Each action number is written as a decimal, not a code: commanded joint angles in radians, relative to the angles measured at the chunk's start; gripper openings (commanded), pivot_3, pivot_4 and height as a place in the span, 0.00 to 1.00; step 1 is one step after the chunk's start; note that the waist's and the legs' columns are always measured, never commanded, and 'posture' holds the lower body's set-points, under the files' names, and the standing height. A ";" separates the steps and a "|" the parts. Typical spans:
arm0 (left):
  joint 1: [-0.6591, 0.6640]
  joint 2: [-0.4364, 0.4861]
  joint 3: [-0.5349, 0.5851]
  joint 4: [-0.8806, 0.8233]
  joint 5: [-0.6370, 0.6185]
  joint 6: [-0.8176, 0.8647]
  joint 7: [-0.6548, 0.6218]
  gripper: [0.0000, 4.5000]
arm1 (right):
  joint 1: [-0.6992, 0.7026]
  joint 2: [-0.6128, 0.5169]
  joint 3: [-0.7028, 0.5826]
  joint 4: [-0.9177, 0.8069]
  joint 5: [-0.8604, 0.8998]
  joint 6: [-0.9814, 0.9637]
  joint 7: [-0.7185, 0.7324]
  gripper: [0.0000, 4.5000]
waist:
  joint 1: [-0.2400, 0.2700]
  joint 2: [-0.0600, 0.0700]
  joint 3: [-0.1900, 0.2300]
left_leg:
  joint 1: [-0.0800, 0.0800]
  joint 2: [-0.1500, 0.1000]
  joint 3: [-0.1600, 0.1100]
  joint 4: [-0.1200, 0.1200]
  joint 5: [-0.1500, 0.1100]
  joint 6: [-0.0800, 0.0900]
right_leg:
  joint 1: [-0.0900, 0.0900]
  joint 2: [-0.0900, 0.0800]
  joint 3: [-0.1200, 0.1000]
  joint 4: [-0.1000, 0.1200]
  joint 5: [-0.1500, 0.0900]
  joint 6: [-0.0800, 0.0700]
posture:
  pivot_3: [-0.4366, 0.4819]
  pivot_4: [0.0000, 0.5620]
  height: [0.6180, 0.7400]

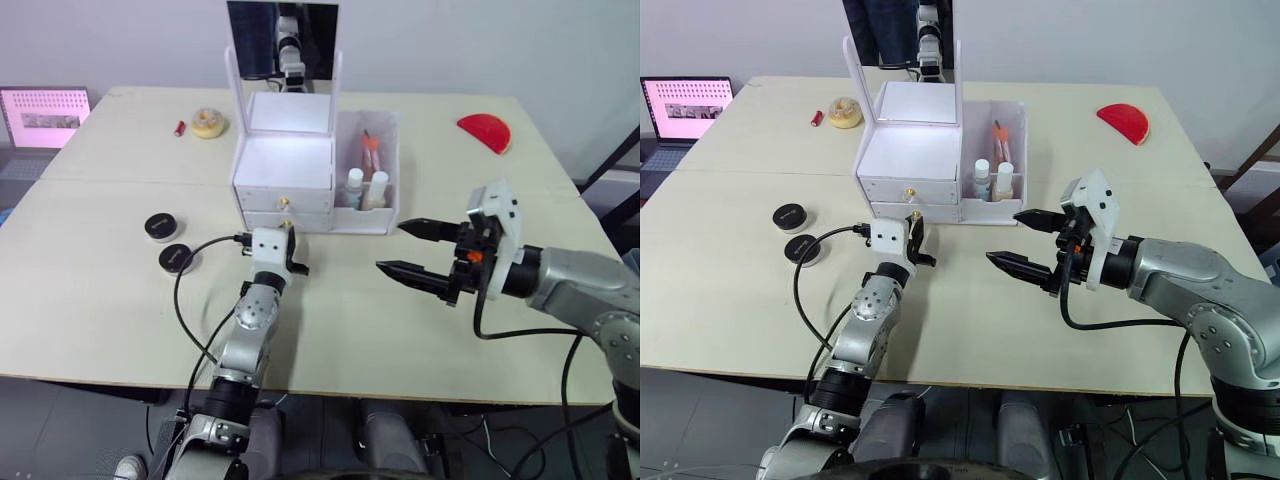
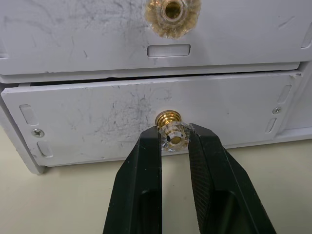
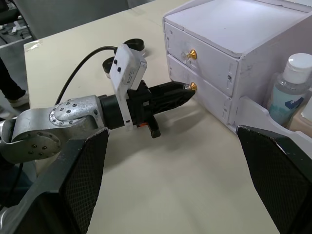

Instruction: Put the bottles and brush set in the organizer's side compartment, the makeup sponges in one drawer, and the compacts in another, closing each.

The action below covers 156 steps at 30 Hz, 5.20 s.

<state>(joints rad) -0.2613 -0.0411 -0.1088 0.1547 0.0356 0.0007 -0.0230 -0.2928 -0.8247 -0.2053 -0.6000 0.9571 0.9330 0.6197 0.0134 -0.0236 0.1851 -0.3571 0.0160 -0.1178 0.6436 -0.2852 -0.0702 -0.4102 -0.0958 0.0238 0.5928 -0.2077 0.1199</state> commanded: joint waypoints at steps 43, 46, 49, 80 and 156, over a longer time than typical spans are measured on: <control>0.410 0.327 -0.038 -0.554 -0.184 0.159 -0.409 0.06 | 0.016 -0.013 -0.042 -0.030 0.013 -0.011 -0.016 1.00 | 0.001 0.006 0.000 | -0.016 0.000 0.000 0.001 -0.004 0.006 | -0.012 0.000 0.000 -0.007 0.002 -0.003 | 0.48 0.27 1.00; 0.414 0.329 -0.035 -0.556 -0.183 0.161 -0.408 0.06 | 0.021 -0.015 -0.044 -0.032 0.016 -0.010 -0.020 1.00 | 0.001 0.006 0.000 | -0.016 0.000 0.000 0.001 -0.004 0.006 | -0.012 0.000 0.000 -0.007 0.002 -0.003 | 0.48 0.27 1.00; 0.419 0.332 -0.031 -0.559 -0.184 0.162 -0.406 0.06 | 0.021 -0.014 -0.044 -0.031 0.018 -0.010 -0.023 1.00 | 0.000 0.006 0.000 | -0.016 0.000 0.000 0.001 -0.004 0.006 | -0.012 0.000 0.000 -0.007 0.002 -0.003 | 0.48 0.27 1.00; 0.475 0.378 0.028 -0.657 -0.222 0.227 -0.406 0.99 | 0.042 -0.037 -0.060 0.002 -0.003 -0.026 0.018 1.00 | -0.001 0.007 -0.001 | -0.015 0.000 0.000 0.002 -0.004 0.006 | -0.012 0.000 0.000 -0.006 0.002 -0.004 | 0.48 0.27 1.00; 0.190 0.763 0.443 -0.240 -0.413 0.560 -0.588 0.99 | -0.188 -0.050 0.114 -0.069 -0.019 -0.083 0.081 1.00 | -0.028 0.004 -0.002 | -0.012 0.001 0.001 0.002 -0.004 0.006 | -0.014 0.000 0.001 0.003 0.003 -0.005 | 0.48 0.27 1.00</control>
<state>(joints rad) -0.0713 0.7056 0.3264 -0.0790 -0.3804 0.5555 -0.6087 -0.4633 -0.8775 -0.0899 -0.6670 0.9447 0.8625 0.6899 -0.0145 -0.0199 0.1828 -0.3690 0.0166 -0.1166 0.6454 -0.2890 -0.0637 -0.4245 -0.0957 0.0244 0.5959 -0.2046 0.1147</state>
